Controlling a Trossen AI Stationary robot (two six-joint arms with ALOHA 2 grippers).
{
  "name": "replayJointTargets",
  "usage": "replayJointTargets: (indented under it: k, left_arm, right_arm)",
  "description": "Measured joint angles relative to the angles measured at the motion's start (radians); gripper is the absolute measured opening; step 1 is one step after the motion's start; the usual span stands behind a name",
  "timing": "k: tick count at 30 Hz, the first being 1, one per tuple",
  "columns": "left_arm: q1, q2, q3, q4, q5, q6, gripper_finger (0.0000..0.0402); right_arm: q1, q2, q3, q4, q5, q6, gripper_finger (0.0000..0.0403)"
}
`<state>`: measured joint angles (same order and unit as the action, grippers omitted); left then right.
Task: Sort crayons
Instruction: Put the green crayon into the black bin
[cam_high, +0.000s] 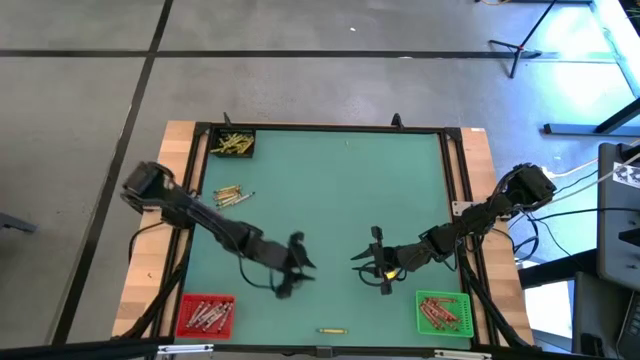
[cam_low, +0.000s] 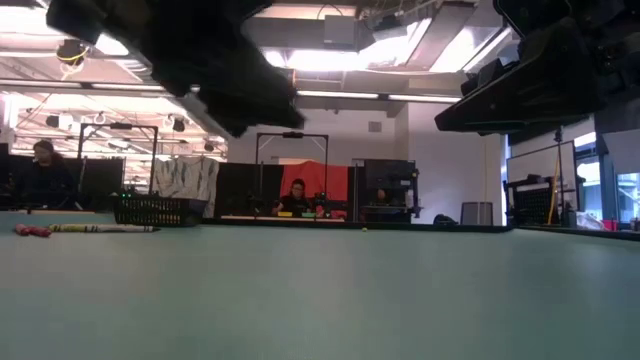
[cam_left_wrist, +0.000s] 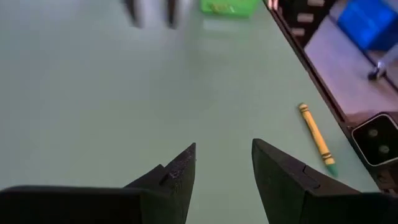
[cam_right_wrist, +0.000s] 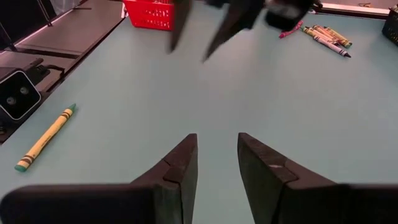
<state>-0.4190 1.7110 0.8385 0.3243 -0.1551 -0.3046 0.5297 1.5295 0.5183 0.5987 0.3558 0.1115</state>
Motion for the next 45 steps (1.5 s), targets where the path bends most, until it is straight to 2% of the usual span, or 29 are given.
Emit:
replayJointTargets:
  k: [13, 17, 23, 31, 45]
  left_arm:
    - [-0.083, 0.346, 0.619, -0.450, 0.018, -0.034, 0.0141]
    - [-0.114, 0.439, 0.772, -0.544, 0.021, -0.030, 0.0141]
    - [-0.149, 0.559, 0.942, -0.627, 0.041, -0.061, 0.0141]
    - [-0.156, 0.683, 1.064, -0.693, 0.053, -0.118, 0.0141]
    - [-0.122, 0.703, 1.033, -0.727, 0.098, -0.160, 0.0141]
  right_arm:
    - [0.001, 0.000, 0.000, -0.029, -0.044, 0.059, 0.0111]
    - [0.001, 0.000, 0.000, -0.065, -0.044, 0.119, 0.0111]
    - [0.001, 0.000, 0.000, -0.125, -0.114, 0.233, 0.0111]
    - [0.001, 0.000, 0.000, -0.132, -0.116, 0.311, 0.0111]
    - [0.001, 0.000, 0.000, -0.121, -0.114, 0.337, 0.0111]
